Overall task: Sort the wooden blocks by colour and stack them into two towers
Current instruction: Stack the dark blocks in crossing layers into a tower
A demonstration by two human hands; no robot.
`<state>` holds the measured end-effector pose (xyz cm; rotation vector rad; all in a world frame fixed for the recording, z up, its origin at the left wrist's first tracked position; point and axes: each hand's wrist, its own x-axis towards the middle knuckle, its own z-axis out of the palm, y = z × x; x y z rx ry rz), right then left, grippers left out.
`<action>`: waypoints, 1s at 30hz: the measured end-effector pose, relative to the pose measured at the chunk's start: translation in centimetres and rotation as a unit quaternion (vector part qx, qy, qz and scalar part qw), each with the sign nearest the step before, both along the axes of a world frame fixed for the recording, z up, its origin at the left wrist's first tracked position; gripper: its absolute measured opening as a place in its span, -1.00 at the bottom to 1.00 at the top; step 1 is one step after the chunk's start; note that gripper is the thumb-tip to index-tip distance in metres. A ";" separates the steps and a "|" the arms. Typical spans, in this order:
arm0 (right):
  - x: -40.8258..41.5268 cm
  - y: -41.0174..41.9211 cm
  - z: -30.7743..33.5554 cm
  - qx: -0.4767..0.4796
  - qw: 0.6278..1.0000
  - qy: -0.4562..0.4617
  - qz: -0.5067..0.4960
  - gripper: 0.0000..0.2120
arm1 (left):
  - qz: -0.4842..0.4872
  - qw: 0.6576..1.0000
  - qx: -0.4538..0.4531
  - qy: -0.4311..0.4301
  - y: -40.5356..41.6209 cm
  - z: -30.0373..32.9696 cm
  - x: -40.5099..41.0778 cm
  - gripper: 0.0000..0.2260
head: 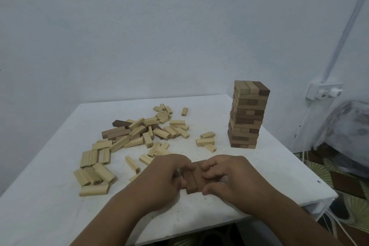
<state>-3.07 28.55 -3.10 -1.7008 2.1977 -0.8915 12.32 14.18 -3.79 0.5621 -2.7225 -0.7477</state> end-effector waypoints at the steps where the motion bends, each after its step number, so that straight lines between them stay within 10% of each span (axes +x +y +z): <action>1: 0.0 0.0 0.0 0.001 1.000 0.001 -0.001 -0.71 | 0.003 1.000 0.004 0.001 0.0 0.0 0.0 -0.68; 30: -1.4 1.3 0.0 0.063 0.998 0.002 0.000 -0.49 | -0.048 0.999 0.000 -0.025 0.3 0.7 0.8 -0.74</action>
